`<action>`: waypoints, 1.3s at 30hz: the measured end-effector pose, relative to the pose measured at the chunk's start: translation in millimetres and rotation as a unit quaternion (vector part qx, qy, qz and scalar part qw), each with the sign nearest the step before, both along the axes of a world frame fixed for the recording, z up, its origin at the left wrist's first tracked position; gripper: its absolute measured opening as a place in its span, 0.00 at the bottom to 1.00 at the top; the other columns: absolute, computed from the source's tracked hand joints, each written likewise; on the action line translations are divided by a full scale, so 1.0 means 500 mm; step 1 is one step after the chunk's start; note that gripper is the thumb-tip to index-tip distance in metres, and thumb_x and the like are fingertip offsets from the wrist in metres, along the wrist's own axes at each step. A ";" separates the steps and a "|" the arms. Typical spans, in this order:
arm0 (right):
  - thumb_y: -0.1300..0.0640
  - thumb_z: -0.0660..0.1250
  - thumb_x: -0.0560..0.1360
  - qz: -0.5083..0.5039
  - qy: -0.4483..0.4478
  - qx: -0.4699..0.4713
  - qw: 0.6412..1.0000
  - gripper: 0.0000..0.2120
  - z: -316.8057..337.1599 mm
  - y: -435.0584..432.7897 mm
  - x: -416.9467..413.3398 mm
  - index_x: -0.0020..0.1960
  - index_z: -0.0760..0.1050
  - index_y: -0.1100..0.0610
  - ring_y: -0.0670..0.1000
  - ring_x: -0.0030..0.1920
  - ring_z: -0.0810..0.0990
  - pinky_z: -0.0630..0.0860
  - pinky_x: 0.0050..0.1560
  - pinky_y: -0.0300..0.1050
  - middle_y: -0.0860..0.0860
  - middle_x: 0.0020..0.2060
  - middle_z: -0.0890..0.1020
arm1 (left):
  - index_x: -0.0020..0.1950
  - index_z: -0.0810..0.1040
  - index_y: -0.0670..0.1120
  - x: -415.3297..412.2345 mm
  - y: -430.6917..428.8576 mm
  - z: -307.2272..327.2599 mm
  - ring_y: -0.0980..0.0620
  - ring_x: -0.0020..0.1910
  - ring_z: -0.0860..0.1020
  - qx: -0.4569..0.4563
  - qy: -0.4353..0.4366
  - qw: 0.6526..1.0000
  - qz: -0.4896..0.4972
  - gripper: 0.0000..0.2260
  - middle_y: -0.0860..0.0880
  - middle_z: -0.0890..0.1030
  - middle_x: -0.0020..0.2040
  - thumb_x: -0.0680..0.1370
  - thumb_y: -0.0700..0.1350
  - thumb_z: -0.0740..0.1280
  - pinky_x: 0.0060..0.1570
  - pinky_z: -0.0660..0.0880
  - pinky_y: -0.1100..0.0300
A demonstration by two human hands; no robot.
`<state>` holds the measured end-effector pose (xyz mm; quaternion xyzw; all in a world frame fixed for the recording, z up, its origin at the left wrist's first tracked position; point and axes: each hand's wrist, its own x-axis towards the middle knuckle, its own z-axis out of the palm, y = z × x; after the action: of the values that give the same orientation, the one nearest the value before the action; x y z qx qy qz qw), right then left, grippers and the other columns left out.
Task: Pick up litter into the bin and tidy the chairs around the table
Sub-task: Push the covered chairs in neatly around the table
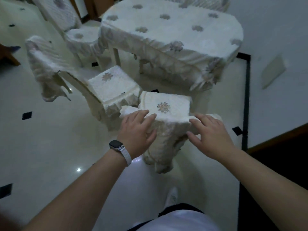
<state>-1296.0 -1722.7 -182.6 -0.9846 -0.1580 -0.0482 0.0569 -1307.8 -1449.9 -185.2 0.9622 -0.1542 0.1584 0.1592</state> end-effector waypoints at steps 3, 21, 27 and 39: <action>0.40 0.57 0.73 -0.022 0.005 0.016 1.000 0.25 -0.022 -0.035 0.016 0.61 0.77 0.54 0.58 0.61 0.76 0.71 0.60 0.56 0.55 0.62 0.78 | 0.63 0.80 0.46 0.030 -0.031 -0.011 0.40 0.59 0.78 0.019 0.028 0.999 0.010 0.21 0.43 0.80 0.61 0.75 0.55 0.62 0.58 0.73 0.45; 0.41 0.61 0.71 0.037 0.031 0.082 0.995 0.26 -0.126 -0.092 0.128 0.61 0.76 0.56 0.57 0.57 0.78 0.73 0.57 0.53 0.54 0.56 0.80 | 0.63 0.80 0.46 0.111 -0.078 -0.114 0.42 0.58 0.77 0.042 0.077 0.996 0.034 0.22 0.45 0.80 0.59 0.78 0.60 0.62 0.56 0.74 0.47; 0.40 0.62 0.69 0.070 0.028 0.080 0.994 0.24 -0.141 -0.082 0.165 0.57 0.77 0.55 0.56 0.50 0.78 0.70 0.53 0.51 0.52 0.49 0.80 | 0.61 0.81 0.47 0.147 -0.040 -0.146 0.42 0.58 0.77 0.028 0.056 0.998 0.001 0.24 0.46 0.80 0.57 0.76 0.64 0.64 0.56 0.73 0.40; 0.47 0.69 0.67 0.133 -0.027 0.094 0.986 0.15 -0.129 -0.064 0.234 0.44 0.79 0.59 0.56 0.35 0.74 0.72 0.34 0.48 0.54 0.37 0.77 | 0.53 0.81 0.49 0.255 0.014 -0.170 0.45 0.45 0.79 -0.034 -0.027 0.993 -0.113 0.23 0.49 0.81 0.45 0.79 0.66 0.59 0.48 0.72 0.49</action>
<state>-1179.0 -1754.5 -247.0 -0.9434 -0.2837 -0.0818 0.1508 -1180.3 -1443.1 -270.1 0.9278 -0.2611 0.1703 0.2050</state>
